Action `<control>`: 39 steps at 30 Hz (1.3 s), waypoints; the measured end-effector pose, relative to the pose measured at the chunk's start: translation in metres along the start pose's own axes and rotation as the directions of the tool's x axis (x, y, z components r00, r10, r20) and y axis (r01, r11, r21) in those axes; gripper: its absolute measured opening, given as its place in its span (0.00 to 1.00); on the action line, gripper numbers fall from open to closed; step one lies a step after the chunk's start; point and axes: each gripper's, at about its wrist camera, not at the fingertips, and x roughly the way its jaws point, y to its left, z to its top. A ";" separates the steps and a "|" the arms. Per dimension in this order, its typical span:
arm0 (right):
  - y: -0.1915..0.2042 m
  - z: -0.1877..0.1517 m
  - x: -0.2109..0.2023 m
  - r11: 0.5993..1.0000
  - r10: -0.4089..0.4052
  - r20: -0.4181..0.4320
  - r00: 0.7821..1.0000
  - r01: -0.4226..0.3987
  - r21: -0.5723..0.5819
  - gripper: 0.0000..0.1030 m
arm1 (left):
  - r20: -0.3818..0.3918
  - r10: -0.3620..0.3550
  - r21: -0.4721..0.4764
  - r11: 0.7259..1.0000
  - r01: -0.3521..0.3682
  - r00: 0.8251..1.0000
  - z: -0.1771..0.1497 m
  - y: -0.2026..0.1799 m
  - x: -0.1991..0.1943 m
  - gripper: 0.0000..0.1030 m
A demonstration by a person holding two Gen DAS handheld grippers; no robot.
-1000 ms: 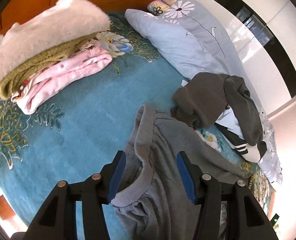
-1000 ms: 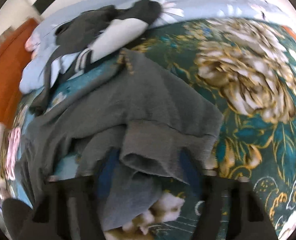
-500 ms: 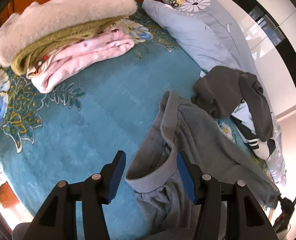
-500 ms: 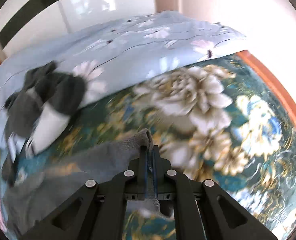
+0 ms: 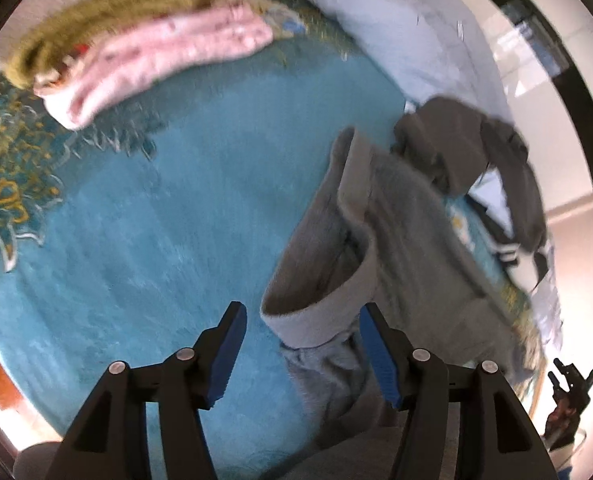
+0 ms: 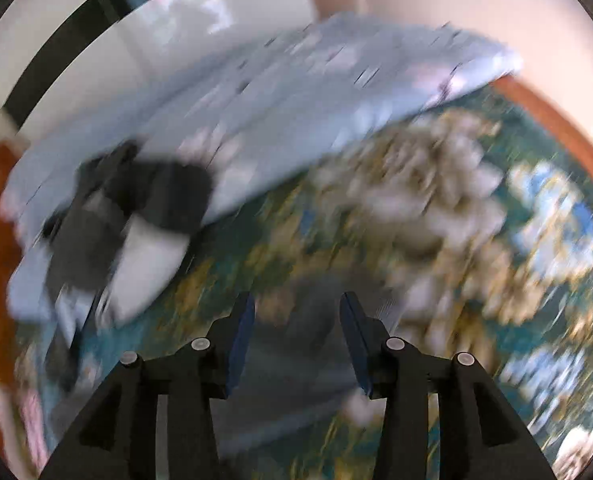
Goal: Fold clothes
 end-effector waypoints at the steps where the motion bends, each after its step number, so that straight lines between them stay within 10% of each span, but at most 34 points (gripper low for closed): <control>1: 0.001 -0.019 0.004 1.000 0.024 -0.046 0.999 -0.025 -0.009 0.44 | -0.020 0.028 0.046 0.999 -0.027 0.999 -0.001 -0.003 0.009 0.61; 10: 0.011 -0.149 0.023 0.994 0.107 -0.278 0.955 -0.104 0.024 0.45 | -0.119 0.018 0.167 0.986 0.002 0.993 -0.001 -0.016 0.052 0.54; 16: 0.055 -0.144 0.011 0.988 0.131 -0.235 0.963 -0.145 -0.044 0.45 | -0.045 0.000 0.163 0.987 0.007 0.999 -0.008 -0.014 0.045 0.11; 26: 0.120 -0.138 0.067 0.983 -0.051 -0.317 0.947 -0.008 -0.182 0.46 | 0.036 -0.004 0.015 1.000 0.004 0.999 -0.003 0.030 0.016 0.08; 28: 0.119 -0.147 0.065 0.980 -0.109 -0.309 0.945 0.050 -0.194 0.14 | 0.033 -0.019 0.001 1.000 0.019 0.999 -0.005 0.037 0.015 0.08; 35: 0.113 -0.149 -0.020 0.979 -0.004 -0.238 0.971 -0.045 -0.197 0.06 | 0.033 -0.043 -0.007 0.999 0.044 0.999 -0.006 0.041 0.009 0.08; 39: 0.113 -0.126 -0.094 0.973 0.115 -0.059 0.992 -0.125 -0.196 0.06 | 0.044 -0.048 0.037 0.998 0.046 0.998 -0.006 0.030 0.002 0.08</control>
